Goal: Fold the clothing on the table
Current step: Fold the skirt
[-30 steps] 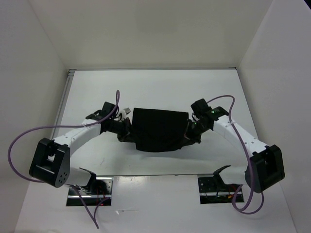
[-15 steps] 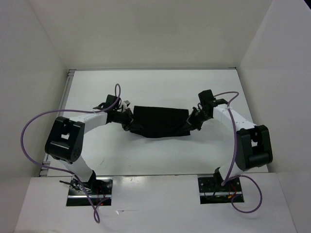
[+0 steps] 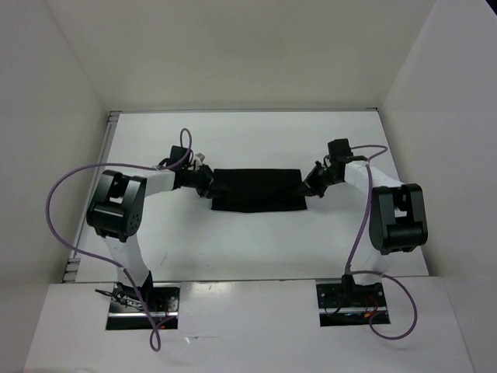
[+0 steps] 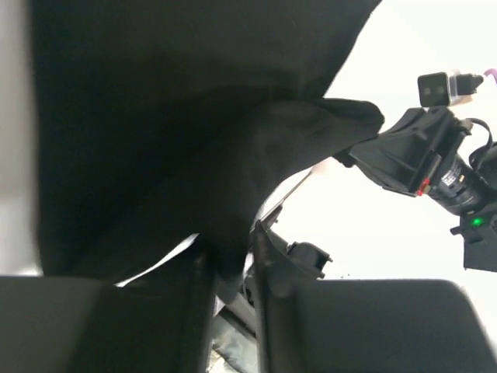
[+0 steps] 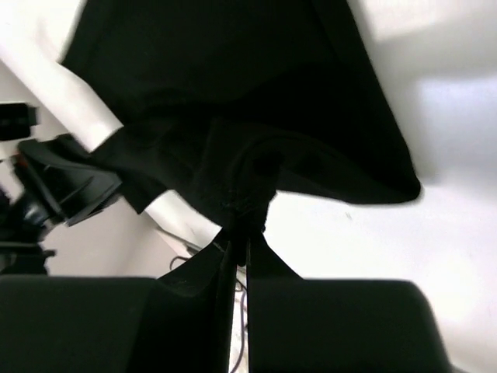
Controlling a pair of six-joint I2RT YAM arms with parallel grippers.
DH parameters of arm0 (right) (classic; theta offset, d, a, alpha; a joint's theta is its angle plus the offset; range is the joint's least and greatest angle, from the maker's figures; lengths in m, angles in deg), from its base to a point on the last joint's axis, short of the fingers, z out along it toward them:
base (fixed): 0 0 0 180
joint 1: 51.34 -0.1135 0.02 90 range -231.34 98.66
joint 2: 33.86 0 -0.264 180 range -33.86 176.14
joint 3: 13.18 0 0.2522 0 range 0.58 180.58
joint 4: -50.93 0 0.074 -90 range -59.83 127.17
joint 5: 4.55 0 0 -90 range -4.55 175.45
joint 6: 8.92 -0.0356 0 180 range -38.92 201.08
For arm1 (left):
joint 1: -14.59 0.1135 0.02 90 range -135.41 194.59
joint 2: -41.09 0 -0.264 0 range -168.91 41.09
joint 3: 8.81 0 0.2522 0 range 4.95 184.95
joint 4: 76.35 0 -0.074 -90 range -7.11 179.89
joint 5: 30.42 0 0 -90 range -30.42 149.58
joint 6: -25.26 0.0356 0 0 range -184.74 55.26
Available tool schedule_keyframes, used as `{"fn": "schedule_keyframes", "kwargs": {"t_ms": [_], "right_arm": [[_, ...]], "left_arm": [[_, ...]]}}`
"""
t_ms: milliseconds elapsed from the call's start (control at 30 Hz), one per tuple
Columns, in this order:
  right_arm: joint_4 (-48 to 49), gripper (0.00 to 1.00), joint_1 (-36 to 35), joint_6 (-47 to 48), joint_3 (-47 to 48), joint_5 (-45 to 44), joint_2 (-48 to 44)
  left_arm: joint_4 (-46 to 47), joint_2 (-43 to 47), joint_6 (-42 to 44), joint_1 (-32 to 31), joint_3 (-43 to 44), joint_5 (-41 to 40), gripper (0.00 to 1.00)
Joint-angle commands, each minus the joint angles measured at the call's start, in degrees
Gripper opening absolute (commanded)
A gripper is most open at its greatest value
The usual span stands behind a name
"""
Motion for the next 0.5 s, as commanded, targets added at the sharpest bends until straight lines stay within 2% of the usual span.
{"fn": "schedule_keyframes", "kwargs": {"t_ms": [0,33,67,133,200,467], "right_arm": [[9.9,0.08,1.9,-1.2,3.5,2.4,1.8],[12.4,0.11,2.5,-1.2,4.0,2.4,2.5],[13.6,0.14,2.5,-1.8,4.5,3.2,3.9],[16.4,0.19,3.2,-2.3,6.3,3.2,5.3],[18.3,0.19,4.0,-4.1,8.0,3.9,7.4],[31.5,0.27,7.5,-9.4,11.7,8.0,11.1]], "left_arm": [[8.2,-3.6,-4.6,0.4,2.5,1.3,0.32],[10.1,-4.3,-5.9,0.4,2.5,1.9,0.37],[14.1,-5.3,-7.2,0.4,3.1,1.9,0.57],[20.2,-6.1,-11.7,1.0,3.1,2.6,0.69],[22.6,-6.7,-14.8,1.0,4.5,2.6,0.81],[31.4,-10.9,-24.1,6.2,8.6,2.1,0.78]]}}
